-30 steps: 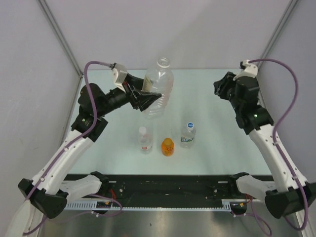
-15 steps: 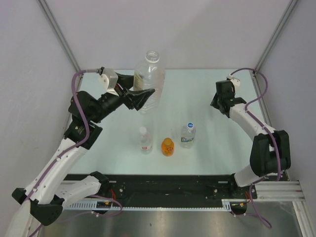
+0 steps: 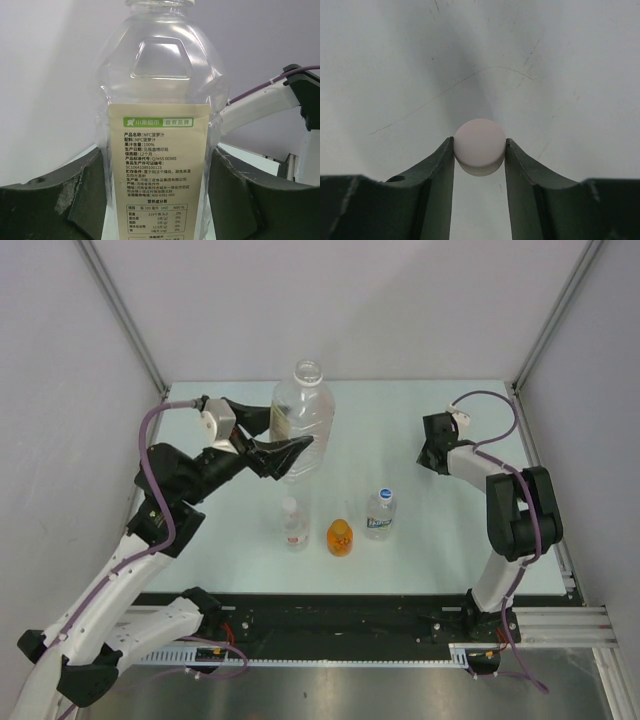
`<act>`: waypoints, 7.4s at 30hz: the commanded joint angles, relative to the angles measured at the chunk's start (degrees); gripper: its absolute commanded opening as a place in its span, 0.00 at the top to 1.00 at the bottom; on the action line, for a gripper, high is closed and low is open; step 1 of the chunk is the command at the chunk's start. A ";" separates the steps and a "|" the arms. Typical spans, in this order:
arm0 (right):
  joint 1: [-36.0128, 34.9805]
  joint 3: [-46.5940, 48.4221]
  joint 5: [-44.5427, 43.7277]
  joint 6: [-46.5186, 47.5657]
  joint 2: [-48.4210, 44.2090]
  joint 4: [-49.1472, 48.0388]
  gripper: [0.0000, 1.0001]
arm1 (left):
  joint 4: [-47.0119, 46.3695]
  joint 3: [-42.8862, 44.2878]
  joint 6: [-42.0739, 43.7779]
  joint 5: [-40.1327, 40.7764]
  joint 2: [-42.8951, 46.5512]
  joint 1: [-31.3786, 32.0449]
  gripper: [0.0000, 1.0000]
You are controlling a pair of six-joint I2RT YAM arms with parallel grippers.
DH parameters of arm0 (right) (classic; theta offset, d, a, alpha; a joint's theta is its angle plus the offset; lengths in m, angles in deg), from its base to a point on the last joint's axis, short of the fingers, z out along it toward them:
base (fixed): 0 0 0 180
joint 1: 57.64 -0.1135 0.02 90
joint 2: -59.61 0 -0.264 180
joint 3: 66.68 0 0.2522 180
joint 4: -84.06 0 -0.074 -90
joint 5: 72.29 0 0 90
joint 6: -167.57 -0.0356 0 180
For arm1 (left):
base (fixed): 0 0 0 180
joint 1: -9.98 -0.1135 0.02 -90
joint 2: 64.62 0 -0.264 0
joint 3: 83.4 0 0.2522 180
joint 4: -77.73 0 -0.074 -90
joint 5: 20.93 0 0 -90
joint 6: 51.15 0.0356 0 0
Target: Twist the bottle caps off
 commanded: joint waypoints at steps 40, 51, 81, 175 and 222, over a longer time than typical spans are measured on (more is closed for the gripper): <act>0.38 0.15 5.48 -3.53 6.35 -1.65 0.49 | -1.46 -4.01 4.96 6.49 -2.03 3.95 0.92; 1.70 0.59 5.75 -6.15 -5.57 0.79 0.43 | -1.72 -3.93 4.78 6.93 -2.65 4.13 0.92; -6.91 8.33 46.45 -8.37 -50.26 -6.32 0.13 | 13.74 16.02 6.80 -17.95 -24.09 6.15 1.00; 1.88 17.12 -18.16 17.39 -9.93 -12.73 1.00 | 15.59 -6.55 0.91 39.62 6.57 8.79 0.02; 2.76 12.02 -8.93 12.21 -6.48 -9.48 0.35 | 16.29 -8.32 -1.28 38.57 2.89 8.79 0.03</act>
